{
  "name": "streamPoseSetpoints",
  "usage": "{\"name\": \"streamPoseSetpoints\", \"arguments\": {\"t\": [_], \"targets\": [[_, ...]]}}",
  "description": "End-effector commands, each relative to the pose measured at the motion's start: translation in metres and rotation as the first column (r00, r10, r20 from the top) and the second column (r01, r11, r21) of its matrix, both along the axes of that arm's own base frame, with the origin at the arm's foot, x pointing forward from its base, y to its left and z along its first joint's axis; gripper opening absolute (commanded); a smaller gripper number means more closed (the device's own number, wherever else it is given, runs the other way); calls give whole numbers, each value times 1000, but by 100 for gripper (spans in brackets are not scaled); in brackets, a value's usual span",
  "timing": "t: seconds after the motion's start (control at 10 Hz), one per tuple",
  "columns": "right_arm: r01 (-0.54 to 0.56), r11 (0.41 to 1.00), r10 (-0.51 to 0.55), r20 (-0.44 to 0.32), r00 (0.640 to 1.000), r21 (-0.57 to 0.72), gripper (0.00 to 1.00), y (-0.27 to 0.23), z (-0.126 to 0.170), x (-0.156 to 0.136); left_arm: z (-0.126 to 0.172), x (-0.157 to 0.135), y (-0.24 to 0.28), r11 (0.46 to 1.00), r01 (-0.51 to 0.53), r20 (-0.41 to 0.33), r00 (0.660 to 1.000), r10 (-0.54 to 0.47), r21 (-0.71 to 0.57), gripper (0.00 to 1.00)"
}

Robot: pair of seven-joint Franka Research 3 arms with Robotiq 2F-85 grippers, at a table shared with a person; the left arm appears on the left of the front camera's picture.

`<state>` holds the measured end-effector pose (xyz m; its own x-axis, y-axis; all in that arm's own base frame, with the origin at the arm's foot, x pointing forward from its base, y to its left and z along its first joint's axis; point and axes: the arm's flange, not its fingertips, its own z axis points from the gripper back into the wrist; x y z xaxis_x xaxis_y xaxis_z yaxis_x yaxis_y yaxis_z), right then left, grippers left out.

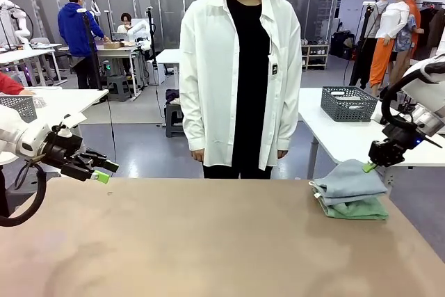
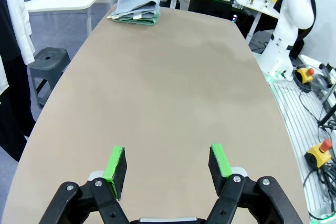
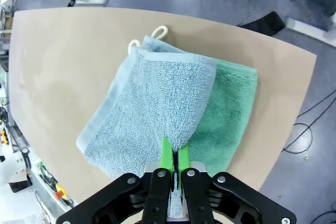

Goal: Fold the towels and place them in the basket.
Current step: Stack the folded Towel with hook on the right side of the table.

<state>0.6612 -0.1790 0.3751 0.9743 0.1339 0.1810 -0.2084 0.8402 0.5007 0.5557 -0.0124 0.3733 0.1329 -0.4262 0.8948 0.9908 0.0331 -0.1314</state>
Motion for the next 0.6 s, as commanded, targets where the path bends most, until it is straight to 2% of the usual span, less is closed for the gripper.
{"name": "streamPoseSetpoints", "arguments": {"t": [0.0,0.1,0.2,0.3,0.4,0.5], "targets": [[-54,998,55,8,998,-36,4,-4,-3,7,2,-2,0,1000,-2,3,1000,2,2,80],[-52,998,52,3,999,-47,4,-5,-6,10,2,-2,0,1000,-2,3,1000,2,2,80],[-52,997,52,-2,999,-52,24,-7,-8,11,2,-2,0,1000,-2,3,1000,2,2,80],[-50,997,49,-9,999,-60,24,-8,-11,13,2,-2,0,1000,-2,3,1000,2,2,80],[-49,996,49,-7,999,-69,43,-9,-13,13,2,-2,0,1000,-2,3,1000,2,2,80],[-50,996,49,-7,999,-73,28,-10,-14,13,2,-2,0,1000,-2,3,1000,2,2,80]]}}
